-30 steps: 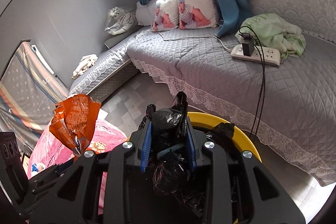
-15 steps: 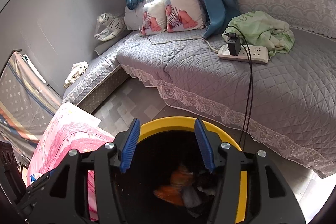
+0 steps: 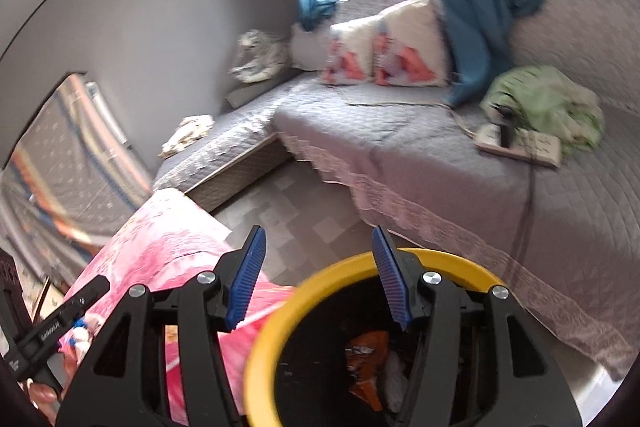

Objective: Collect trash
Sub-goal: 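Move both tools back over the bed toward the orange, blue glove and tissues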

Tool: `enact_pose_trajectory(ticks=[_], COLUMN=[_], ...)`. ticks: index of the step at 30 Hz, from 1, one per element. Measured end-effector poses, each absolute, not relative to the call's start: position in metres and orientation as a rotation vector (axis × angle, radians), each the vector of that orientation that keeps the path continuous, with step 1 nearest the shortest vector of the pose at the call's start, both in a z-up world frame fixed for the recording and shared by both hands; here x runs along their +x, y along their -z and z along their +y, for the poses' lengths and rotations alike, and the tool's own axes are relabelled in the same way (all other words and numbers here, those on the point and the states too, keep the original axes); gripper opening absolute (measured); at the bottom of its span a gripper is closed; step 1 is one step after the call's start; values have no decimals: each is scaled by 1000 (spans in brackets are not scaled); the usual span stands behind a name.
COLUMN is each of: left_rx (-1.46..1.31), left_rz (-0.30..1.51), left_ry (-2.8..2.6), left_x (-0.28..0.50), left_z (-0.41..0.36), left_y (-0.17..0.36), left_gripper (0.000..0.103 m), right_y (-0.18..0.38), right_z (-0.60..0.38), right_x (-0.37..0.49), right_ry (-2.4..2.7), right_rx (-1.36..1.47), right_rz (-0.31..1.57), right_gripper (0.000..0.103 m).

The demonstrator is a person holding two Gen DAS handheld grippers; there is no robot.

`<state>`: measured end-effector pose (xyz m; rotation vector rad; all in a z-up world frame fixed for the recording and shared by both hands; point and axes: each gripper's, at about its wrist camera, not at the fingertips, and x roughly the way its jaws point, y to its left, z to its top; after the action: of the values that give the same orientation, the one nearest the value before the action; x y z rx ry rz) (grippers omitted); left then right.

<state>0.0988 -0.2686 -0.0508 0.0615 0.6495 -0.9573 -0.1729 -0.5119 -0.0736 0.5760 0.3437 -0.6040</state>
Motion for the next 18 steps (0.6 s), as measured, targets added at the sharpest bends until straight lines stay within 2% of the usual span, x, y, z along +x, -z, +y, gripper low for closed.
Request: enact_pose_trajectory(ticks=[10,13,18], left_rx=[18,-12,-35], left_rz=[495,477,456], left_ry=[657,583,456], left_x=[151,163,176], left_z=[-148,-113,-56], left_y=[11,4,3], left_gripper=[69,75,79], right_y=[20,7,-1], right_z=[-439,-409,-358], right_x=[-70,-38,14], right_ry=[327,248,132], right_rx=[412,350,262], right_rz=[315,307,331], right_gripper=[60,63,65])
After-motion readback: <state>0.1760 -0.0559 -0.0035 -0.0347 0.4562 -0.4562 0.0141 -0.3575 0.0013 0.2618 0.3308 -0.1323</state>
